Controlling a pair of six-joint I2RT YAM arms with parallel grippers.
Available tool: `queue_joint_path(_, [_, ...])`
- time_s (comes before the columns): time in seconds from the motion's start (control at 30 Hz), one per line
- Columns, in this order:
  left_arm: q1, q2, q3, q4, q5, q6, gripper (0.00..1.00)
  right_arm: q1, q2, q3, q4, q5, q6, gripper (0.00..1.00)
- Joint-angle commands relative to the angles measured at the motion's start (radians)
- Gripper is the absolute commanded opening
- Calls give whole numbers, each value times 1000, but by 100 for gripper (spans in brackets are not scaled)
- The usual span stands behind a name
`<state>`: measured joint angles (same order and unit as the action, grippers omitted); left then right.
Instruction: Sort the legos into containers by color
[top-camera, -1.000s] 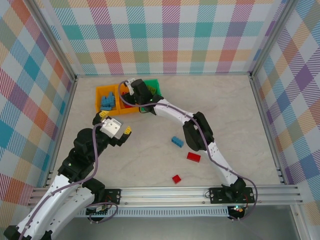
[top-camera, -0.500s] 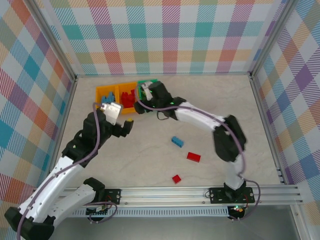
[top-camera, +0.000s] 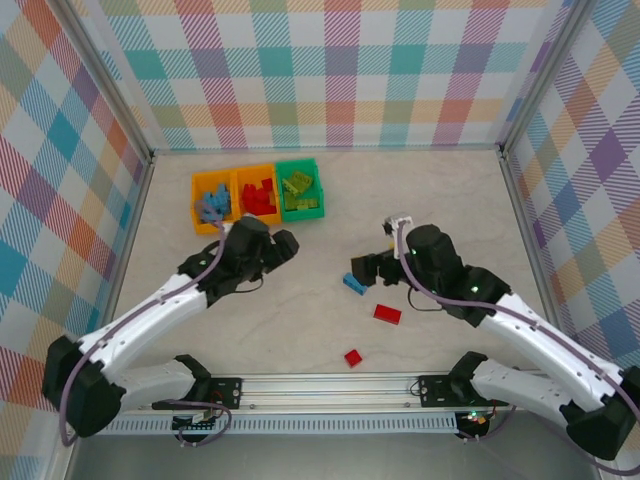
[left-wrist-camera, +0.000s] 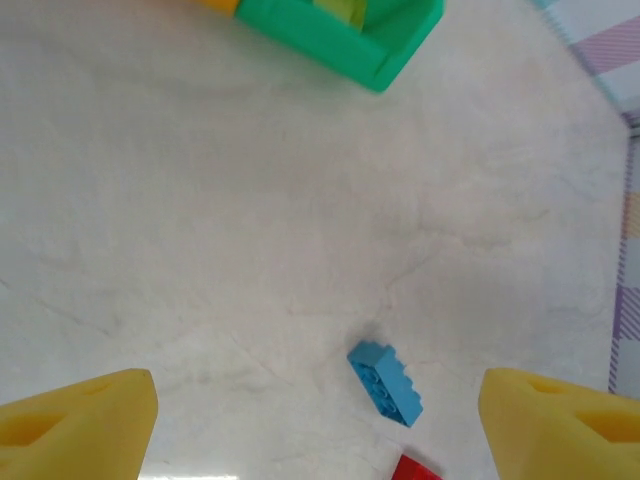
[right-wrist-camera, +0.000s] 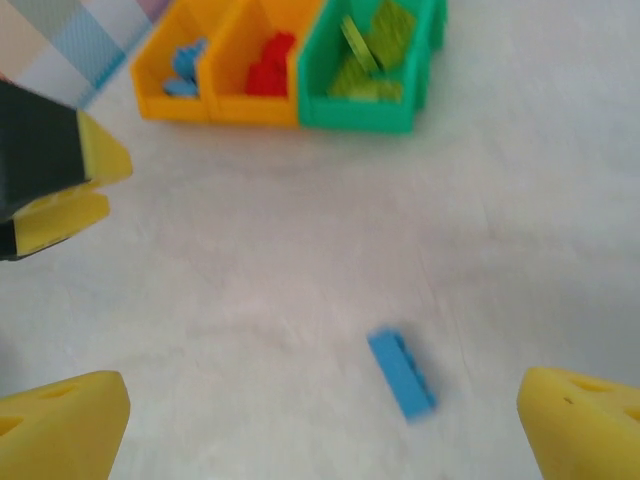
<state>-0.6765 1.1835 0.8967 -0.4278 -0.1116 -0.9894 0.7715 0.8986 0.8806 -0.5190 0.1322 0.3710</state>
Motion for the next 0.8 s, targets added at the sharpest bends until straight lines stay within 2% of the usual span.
queue_joint_path(0.0, [-65, 111, 64, 36, 16, -201, 83, -5, -6, 12, -274, 2, 137, 100])
queue_joint_path(0.17, [-148, 323, 187, 41, 10, -248, 83, -5, 45, 9, -363, -95, 174, 100])
queue_joint_path(0.37, [-216, 577, 352, 57, 50, -232, 82, -5, 31, -12, -427, -44, 186, 100])
queue_joint_path(0.5, [-231, 735, 440, 53, 119, -241, 74, -5, 8, -18, -450, -26, 184, 100])
queue_joint_path(0.63, [-233, 816, 491, 30, 134, -240, 69, -6, -9, -24, -468, -12, 193, 100])
queue_joint_path(0.77, [-235, 857, 513, -2, 148, -232, 53, -5, -26, -34, -473, -11, 203, 100])
